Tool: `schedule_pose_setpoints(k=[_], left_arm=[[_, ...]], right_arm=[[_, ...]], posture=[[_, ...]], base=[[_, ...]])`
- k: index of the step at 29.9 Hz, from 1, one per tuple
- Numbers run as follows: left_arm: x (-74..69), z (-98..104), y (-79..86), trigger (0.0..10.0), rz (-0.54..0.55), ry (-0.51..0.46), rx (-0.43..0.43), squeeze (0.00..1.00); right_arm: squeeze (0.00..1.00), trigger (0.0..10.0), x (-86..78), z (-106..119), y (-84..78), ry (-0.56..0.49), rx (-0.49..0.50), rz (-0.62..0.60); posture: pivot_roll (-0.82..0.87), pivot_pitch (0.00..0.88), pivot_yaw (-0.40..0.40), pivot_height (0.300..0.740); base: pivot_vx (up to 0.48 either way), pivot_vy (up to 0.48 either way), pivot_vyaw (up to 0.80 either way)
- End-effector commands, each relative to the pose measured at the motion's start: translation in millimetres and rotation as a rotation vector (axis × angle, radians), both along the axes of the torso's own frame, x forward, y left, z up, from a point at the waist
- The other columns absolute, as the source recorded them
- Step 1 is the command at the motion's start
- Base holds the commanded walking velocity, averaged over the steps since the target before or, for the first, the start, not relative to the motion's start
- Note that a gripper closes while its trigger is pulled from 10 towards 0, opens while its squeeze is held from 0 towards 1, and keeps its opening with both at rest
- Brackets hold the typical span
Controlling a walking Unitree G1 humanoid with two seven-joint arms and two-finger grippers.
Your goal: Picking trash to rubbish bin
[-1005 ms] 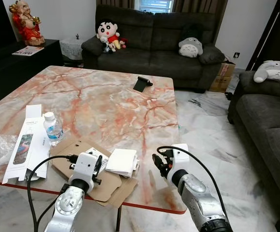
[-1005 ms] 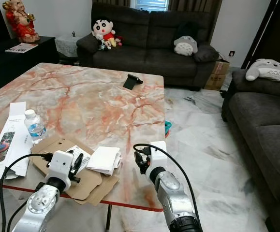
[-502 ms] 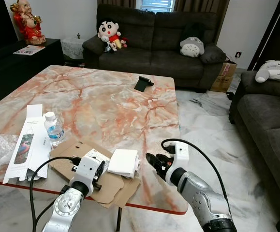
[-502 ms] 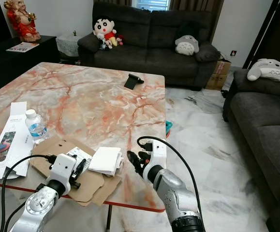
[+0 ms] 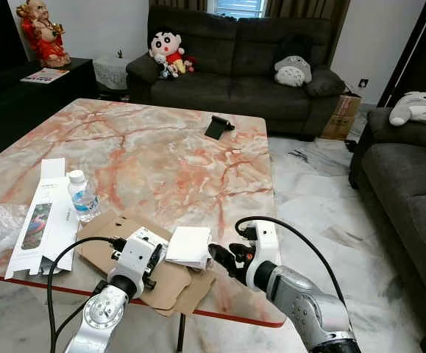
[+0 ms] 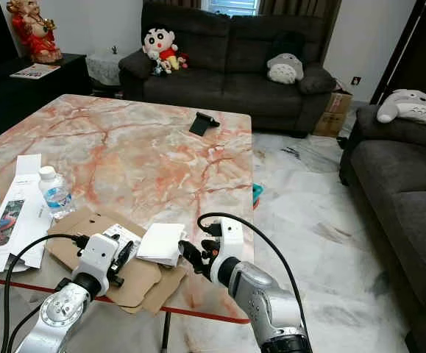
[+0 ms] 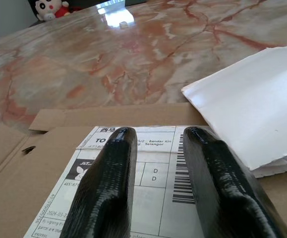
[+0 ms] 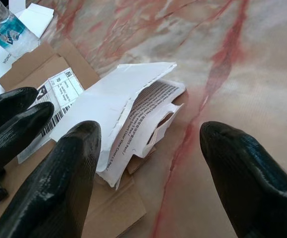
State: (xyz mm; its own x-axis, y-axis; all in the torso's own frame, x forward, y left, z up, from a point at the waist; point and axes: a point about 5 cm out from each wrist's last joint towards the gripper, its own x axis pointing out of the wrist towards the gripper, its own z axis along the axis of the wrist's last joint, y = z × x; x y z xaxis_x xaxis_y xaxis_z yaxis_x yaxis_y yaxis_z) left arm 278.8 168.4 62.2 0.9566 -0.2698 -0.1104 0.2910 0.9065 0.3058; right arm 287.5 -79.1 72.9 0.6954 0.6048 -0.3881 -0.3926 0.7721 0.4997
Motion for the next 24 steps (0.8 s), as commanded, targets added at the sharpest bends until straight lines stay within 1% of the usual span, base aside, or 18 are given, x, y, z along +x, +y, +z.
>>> schedule_pose_setpoints(k=[1,4,5,6,8,11,14,21,24], left_arm=[[2.9,3.0,-6.4,10.0,-0.033,-0.013,0.027,0.0],[2.9,3.0,-6.5,10.0,-0.034,-0.013,0.026,0.0],[2.8,2.8,-7.1,10.0,-0.037,-0.011,0.025,0.0],[2.8,2.6,-7.7,10.0,-0.039,-0.01,0.024,0.0],[2.3,1.7,-10.1,10.0,-0.049,-0.005,0.022,0.0],[2.2,1.5,-10.4,10.0,-0.049,-0.005,0.022,0.0],[1.7,1.4,-11.1,10.0,-0.052,-0.004,0.021,0.0],[1.1,1.8,-12.5,10.0,-0.06,-0.005,0.019,0.0],[0.8,1.9,-13.5,10.0,-0.067,-0.007,0.023,0.0]], right_arm=[[0.48,10.0,0.1,3.7,0.3,-0.001,0.002,-0.005],[0.48,10.0,-0.3,4.0,0.4,0.003,0.001,-0.004],[0.81,10.0,0.2,5.1,2.3,0.01,0.021,-0.011],[0.0,10.0,0.7,6.5,4.1,0.016,0.042,-0.016],[0.0,10.0,1.9,10.6,10.6,0.032,0.094,-0.022],[0.0,10.0,1.9,11.8,13.7,0.039,0.108,-0.016],[0.0,10.0,2.6,17.5,21.2,0.058,0.173,-0.011],[0.0,10.0,2.1,21.7,31.7,0.045,0.161,0.027],[0.0,10.0,2.4,20.8,37.3,0.058,0.149,0.043]], posture=[[0.15,0.0,-0.078,0.74],[0.15,0.0,-0.078,0.74],[0.15,0.0,-0.078,0.74],[0.15,0.0,-0.078,0.74],[0.15,0.0,-0.078,0.74],[0.15,0.0,-0.078,0.74],[0.15,0.0,-0.078,0.74],[0.16,0.0,-0.08,0.74],[0.16,0.0,-0.08,0.74]], base=[[0.0,0.0,0.0],[0.0,0.0,0.0],[0.0,0.0,0.0],[0.0,0.0,0.0],[0.0,0.0,0.0],[0.0,0.0,0.0],[0.0,0.0,0.0],[0.0,0.0,0.0],[0.0,0.0,0.0]])
